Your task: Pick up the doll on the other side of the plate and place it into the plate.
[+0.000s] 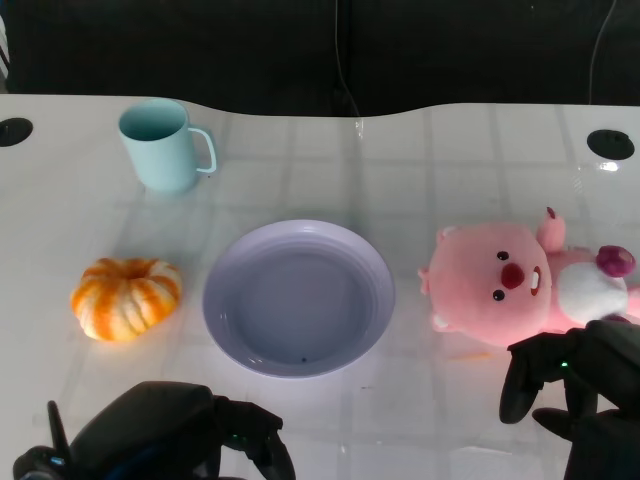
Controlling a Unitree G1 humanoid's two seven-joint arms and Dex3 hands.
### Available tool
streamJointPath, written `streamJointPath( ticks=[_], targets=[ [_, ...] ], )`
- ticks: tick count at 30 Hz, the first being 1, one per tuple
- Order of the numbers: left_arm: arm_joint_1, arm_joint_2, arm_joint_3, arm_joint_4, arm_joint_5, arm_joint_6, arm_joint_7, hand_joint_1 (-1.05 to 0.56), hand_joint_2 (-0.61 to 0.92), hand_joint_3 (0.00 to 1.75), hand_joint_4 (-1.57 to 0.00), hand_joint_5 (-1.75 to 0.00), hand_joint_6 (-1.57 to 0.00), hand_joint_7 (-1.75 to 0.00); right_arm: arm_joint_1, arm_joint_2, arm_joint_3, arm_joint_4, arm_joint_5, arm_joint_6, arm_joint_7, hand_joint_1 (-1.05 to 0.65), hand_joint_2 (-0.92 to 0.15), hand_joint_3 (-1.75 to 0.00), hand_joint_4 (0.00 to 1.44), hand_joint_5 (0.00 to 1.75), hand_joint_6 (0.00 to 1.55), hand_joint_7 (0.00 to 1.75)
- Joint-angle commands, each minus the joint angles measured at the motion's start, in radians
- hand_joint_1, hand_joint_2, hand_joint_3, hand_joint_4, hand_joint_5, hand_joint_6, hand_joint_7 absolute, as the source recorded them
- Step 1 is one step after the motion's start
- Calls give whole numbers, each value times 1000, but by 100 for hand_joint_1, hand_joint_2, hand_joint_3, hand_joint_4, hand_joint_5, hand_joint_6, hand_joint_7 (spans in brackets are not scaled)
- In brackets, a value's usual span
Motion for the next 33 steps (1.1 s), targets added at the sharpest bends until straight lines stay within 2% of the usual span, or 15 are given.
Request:
streamJointPath(
  ticks=[1,13,16,19,20,24,28,33],
  targets=[
    [-8,17,4,4,-3,3,-14,-19,92,29,-68,-137,-85,-64,-8,-12,-2,4,3,-3,3,-6,-61,-74,81,149,89,98],
    [-10,20,4,9,4,-8,-9,-19,92,28,-68,-136,-85,-64,-12,5,-12,14,13,-4,-21,-5,-60,-73,81,149,88,94],
    [-9,19,3,11,4,-12,-6,-19,92,28,-69,-137,-85,-64,-9,16,-26,26,33,-25,-48,-4,-64,-66,85,127,92,72],
    [-8,17,5,6,-3,-2,-13,-19,92,28,-69,-137,-85,-64,-4,24,-35,20,27,-21,-82,-10,-82,-32,80,105,94,38],
    [-8,16,5,5,-4,1,-15,-19,92,29,-68,-137,-85,-64,-3,26,-37,18,26,-19,-91,-11,-86,-24,76,96,92,29],
    [-8,19,5,6,3,-9,-11,-19,92,29,-69,-138,-85,-64,-7,34,-52,40,3,-50,-163,-20,-91,-12,61,65,67,5],
    [-9,20,5,15,-1,-21,-6,-19,92,28,-70,-138,-85,-63,-13,36,-57,24,-55,1,-186,-33,-92,-14,46,46,48,0],
    [-11,15,3,23,7,-29,-1,-19,92,27,-70,-137,-86,-63,-24,44,-65,54,-94,-12,-253,-40,-92,-7,34,35,37,0]
  ],
)
